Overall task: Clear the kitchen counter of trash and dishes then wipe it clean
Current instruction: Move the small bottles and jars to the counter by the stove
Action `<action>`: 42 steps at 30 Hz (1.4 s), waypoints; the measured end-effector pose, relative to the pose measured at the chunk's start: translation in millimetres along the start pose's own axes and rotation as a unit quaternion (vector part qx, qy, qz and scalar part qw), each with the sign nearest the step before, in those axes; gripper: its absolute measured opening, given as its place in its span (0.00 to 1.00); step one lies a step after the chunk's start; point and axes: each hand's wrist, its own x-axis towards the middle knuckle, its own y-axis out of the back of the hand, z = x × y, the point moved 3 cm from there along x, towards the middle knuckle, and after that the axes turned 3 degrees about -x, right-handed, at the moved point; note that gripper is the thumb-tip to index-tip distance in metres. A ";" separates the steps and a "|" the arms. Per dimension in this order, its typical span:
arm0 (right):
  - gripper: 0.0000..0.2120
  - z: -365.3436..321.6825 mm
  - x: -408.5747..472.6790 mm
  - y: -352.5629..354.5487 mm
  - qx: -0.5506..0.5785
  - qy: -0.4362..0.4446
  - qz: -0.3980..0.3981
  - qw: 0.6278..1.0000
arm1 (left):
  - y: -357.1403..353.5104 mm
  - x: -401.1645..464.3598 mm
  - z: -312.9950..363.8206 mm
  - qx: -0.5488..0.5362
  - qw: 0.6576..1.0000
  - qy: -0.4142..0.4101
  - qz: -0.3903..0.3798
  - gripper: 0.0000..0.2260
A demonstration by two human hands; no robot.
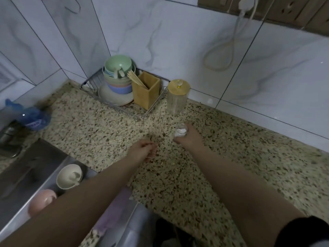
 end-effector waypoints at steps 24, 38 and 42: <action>0.19 -163.8 -84.6 -141.7 -0.021 0.270 -0.280 0.921 | 155.1 -78.0 -35.2 -0.077 0.976 -0.085 0.187 0.14; 0.22 -236.5 -270.7 -274.5 -0.066 0.389 -0.405 0.825 | 285.2 -236.7 -145.3 -0.142 0.923 -0.122 0.336 0.19; 0.19 -240.9 -341.6 -300.8 -0.073 0.412 -0.432 0.799 | 308.3 -285.3 -185.3 -0.168 0.915 -0.131 0.343 0.17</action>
